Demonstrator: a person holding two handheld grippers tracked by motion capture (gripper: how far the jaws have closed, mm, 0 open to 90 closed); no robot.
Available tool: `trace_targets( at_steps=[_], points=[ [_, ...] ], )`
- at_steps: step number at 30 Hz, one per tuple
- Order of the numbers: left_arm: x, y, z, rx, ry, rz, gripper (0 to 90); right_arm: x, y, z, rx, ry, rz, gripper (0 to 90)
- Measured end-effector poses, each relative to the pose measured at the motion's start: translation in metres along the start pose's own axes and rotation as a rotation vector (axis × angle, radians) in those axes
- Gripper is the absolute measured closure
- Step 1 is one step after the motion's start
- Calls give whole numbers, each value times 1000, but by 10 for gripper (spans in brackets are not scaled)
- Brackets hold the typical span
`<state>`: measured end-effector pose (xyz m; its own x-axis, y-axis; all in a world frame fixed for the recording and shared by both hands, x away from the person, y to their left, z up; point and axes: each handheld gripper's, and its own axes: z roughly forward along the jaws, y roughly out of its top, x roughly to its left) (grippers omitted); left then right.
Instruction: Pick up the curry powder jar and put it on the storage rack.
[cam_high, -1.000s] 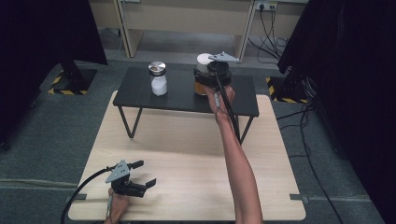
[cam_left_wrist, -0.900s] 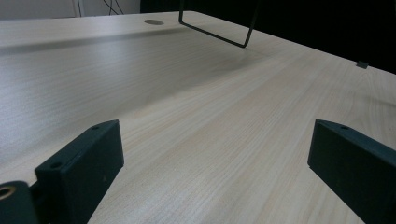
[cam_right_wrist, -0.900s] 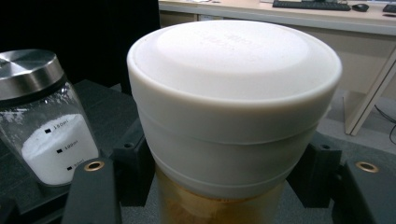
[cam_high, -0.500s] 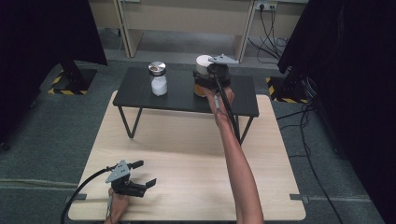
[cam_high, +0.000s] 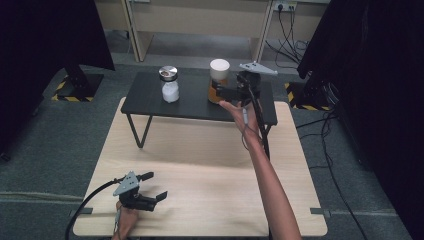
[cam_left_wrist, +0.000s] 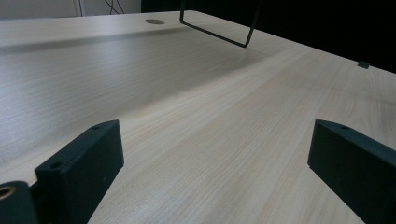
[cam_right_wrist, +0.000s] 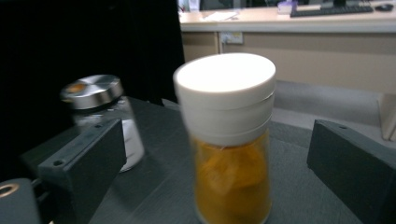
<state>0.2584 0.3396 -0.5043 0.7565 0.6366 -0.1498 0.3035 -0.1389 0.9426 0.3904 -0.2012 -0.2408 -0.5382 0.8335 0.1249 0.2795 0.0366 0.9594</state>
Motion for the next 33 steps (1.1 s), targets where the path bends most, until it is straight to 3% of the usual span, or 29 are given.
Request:
trace_targets(
  at_steps=[3,6,7,9,11,16,22,25,29,33],
  points=[
    [0,0,0,0,0,0,25,6,-7,-16,1,8,-28,38],
    [-1,0,0,-1,2,1,24,10,-24,-36,-4,80,-45,38],
    [-1,0,0,-2,2,1,24,8,-33,-44,-4,135,-67,37],
    [-1,0,0,-2,2,3,24,10,-49,-53,-4,197,-115,37],
    [-2,0,-1,-2,2,3,23,10,-65,-60,-9,263,-130,37],
    [-1,-1,-1,-1,1,8,23,5,-107,-67,-36,380,-126,34],
    [-2,-1,-1,-2,0,11,23,4,-156,-68,-36,392,-132,34],
    [-2,-1,-1,-3,-1,11,23,-5,-187,-65,-56,408,-113,34],
    [-2,-1,-1,-1,-1,11,23,-11,-220,-58,-21,395,-81,34],
    [-3,1,0,7,-1,20,22,-12,-240,-54,8,384,-87,34]
  ],
)
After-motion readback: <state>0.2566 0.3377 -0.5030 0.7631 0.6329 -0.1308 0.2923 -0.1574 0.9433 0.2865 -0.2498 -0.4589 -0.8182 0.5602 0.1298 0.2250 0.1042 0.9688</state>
